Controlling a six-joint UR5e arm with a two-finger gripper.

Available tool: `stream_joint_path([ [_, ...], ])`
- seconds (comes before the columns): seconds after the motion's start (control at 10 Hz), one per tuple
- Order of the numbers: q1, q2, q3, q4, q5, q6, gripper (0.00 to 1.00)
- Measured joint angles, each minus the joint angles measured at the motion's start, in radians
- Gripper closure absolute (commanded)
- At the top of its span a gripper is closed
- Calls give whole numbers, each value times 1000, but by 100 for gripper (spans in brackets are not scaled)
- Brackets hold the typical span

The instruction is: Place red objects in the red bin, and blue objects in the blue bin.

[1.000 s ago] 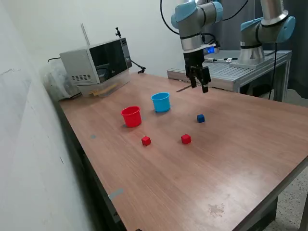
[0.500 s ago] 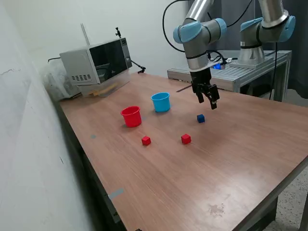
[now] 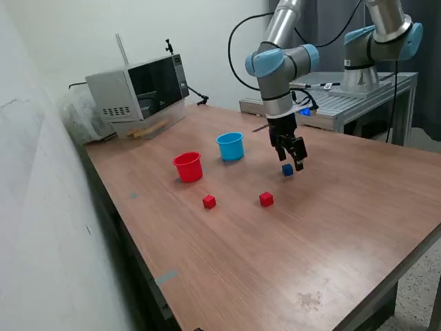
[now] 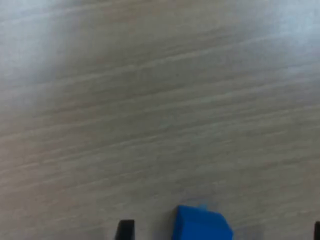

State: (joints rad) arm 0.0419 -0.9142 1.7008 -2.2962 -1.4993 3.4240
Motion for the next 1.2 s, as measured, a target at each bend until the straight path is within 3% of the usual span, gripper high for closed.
stream_joint_path([
  [0.1, -3, 11, -5, -10, -2, 0, 0],
  [0.2, -11, 18, -9, -15, -3, 0, 100],
  [0.8, -57, 9, -7, -21, -35, 0, 100],
  [1.2, -57, -107, 0, 0, -41, -8, 100],
])
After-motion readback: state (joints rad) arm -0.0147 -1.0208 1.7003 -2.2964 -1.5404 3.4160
